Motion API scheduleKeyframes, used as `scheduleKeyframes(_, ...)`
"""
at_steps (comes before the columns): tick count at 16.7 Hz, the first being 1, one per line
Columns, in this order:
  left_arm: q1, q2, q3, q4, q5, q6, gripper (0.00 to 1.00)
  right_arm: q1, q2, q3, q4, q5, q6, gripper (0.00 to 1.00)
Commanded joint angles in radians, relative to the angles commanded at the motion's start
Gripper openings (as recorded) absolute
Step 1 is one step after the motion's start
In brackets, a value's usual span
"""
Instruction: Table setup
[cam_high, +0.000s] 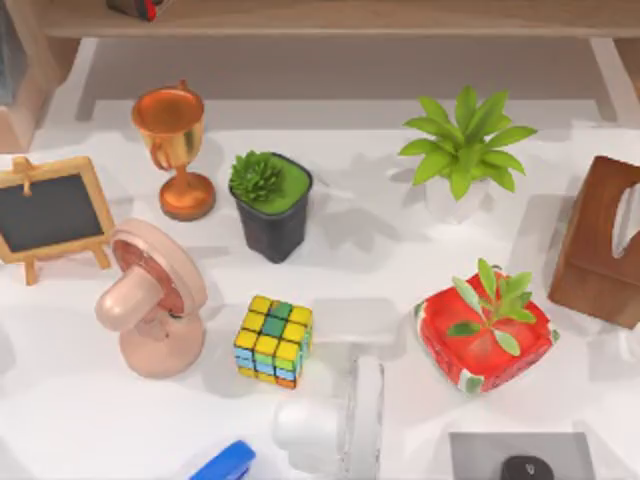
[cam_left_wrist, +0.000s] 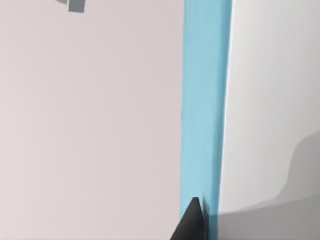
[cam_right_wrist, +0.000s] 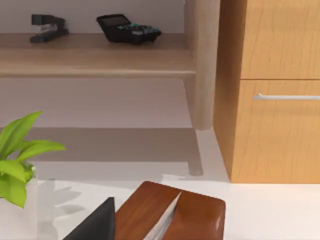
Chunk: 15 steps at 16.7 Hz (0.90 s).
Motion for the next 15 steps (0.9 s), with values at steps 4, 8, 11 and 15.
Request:
scheduleKeyframes(4,-0.108,0.001,-0.049,0.089,0.154,0.139,0.0,0.0,0.0,0.0,0.0,0.0,0.0,1.0)
scheduleKeyframes(8,-0.165,0.021,-0.06,0.113,0.207,0.181,0.0,0.0,0.0,0.0,0.0,0.0,0.0,1.0)
scheduleKeyframes(11,-0.165,0.021,-0.06,0.113,0.207,0.181,0.0,0.0,0.0,0.0,0.0,0.0,0.0,1.0)
scheduleKeyframes(15,-0.173,0.04,-0.026,0.113,0.198,0.179,0.0,0.0,0.0,0.0,0.0,0.0,0.0,1.0)
